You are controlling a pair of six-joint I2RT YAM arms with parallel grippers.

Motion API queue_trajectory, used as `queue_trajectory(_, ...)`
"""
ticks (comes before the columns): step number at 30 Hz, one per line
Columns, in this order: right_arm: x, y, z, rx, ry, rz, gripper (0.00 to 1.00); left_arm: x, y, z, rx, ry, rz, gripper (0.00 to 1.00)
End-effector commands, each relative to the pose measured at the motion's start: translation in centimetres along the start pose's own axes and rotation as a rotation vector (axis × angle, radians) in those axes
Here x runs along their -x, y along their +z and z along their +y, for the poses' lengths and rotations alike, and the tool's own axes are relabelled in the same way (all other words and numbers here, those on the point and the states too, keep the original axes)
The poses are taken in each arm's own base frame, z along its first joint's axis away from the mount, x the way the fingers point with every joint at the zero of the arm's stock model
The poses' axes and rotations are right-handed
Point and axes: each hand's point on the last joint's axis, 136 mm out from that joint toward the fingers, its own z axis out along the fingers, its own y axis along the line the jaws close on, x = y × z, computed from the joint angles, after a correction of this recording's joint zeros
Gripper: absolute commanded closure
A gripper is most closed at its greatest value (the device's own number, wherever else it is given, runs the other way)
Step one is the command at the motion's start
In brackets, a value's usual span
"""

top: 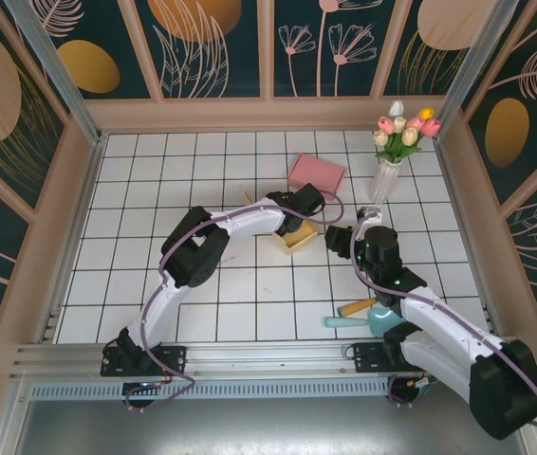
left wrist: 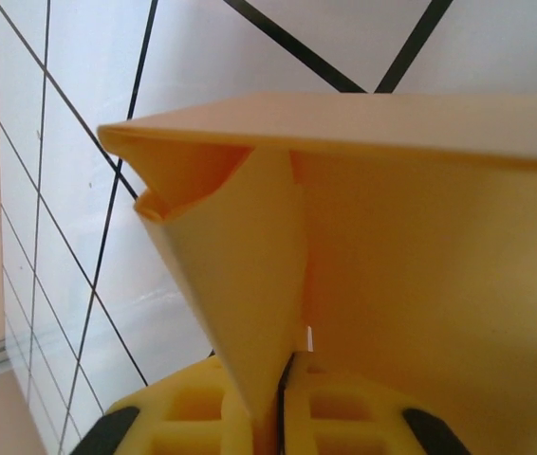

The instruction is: Fold the paper box

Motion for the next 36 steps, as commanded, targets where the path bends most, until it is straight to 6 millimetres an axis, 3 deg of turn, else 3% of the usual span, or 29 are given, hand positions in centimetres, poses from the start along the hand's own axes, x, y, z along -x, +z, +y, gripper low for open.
queue_trajectory(1, 0.8, -0.8, -0.2, -0.002, 0.021, -0.05, 0.39, -2.9, 2.1, -2.0, -0.033, 0.075, 0.111, 0.82)
queue_trajectory(5, 0.9, -1.1, -0.3, -0.007, 0.02, -0.054, 0.39, -0.5, -0.5, -0.2, -0.065, -0.009, 0.024, 0.71)
queue_trajectory(11, 1.0, -1.3, -0.4, -0.014, 0.022, -0.06, 0.39, 1.1, -3.7, 2.3, -0.086, -0.087, -0.061, 0.54)
queue_trajectory(16, 1.2, -1.5, -0.5, -0.02, 0.021, -0.069, 0.39, 2.0, -5.9, 3.8, -0.107, -0.17, -0.135, 0.49)
queue_trajectory(24, 1.1, -1.5, -0.7, -0.026, 0.011, -0.065, 0.39, 4.8, -12.1, 8.2, -0.17, -0.471, -0.319, 0.47)
queue_trajectory(26, 1.0, -1.4, -0.7, -0.028, 0.005, -0.061, 0.39, 4.4, -13.8, 9.8, -0.175, -0.611, -0.342, 0.46)
queue_trajectory(29, 0.7, -1.0, -0.7, -0.027, 0.005, -0.044, 0.39, 2.5, -16.2, 12.0, -0.183, -0.871, -0.358, 0.36)
queue_trajectory(33, 0.3, -0.6, -0.8, -0.034, 0.003, -0.025, 0.39, 0.2, -19.4, 12.8, -0.298, -1.086, -0.456, 0.24)
queue_trajectory(36, 0.5, -0.6, -0.9, -0.041, -0.005, -0.03, 0.39, -1.2, -20.0, 11.6, -0.386, -1.159, -0.459, 0.19)
